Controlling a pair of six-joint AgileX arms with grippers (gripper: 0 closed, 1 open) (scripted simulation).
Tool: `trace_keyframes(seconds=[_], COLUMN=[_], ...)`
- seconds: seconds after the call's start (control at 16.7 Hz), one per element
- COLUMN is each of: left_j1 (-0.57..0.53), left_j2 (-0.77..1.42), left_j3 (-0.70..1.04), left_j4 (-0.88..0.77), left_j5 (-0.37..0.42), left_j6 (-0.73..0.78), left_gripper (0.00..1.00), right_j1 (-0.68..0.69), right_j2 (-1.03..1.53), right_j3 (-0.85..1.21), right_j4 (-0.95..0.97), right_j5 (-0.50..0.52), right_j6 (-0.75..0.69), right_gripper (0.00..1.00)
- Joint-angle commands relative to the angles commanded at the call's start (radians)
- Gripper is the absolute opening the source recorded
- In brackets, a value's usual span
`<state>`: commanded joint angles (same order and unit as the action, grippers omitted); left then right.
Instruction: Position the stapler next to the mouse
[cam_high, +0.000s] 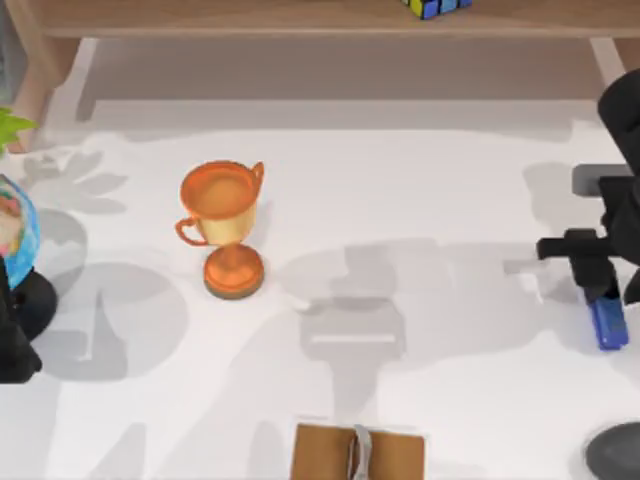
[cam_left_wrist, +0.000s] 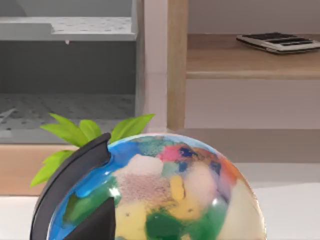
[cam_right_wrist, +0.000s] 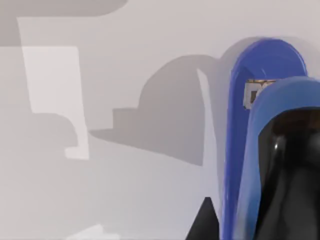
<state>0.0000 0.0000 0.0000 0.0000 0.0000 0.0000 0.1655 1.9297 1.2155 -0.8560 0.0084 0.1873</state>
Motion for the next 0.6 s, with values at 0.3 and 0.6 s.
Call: trace_keyframes(seconds=[0.3,0.6], left_j1=[0.0,0.0], left_j2=[0.0,0.0], left_j3=[0.0,0.0], left_j4=[0.0,0.0], left_j5=[0.0,0.0], left_j6=[0.0,0.0], left_gripper=[1.0,1.0], right_j1=[0.0,0.0], right_j2=[0.0,0.0], right_j3=[0.0,0.0], right_j4=[0.0,0.0], right_j5=[0.0,0.0], right_j6=[0.0,0.0], right_gripper=[1.0,1.0])
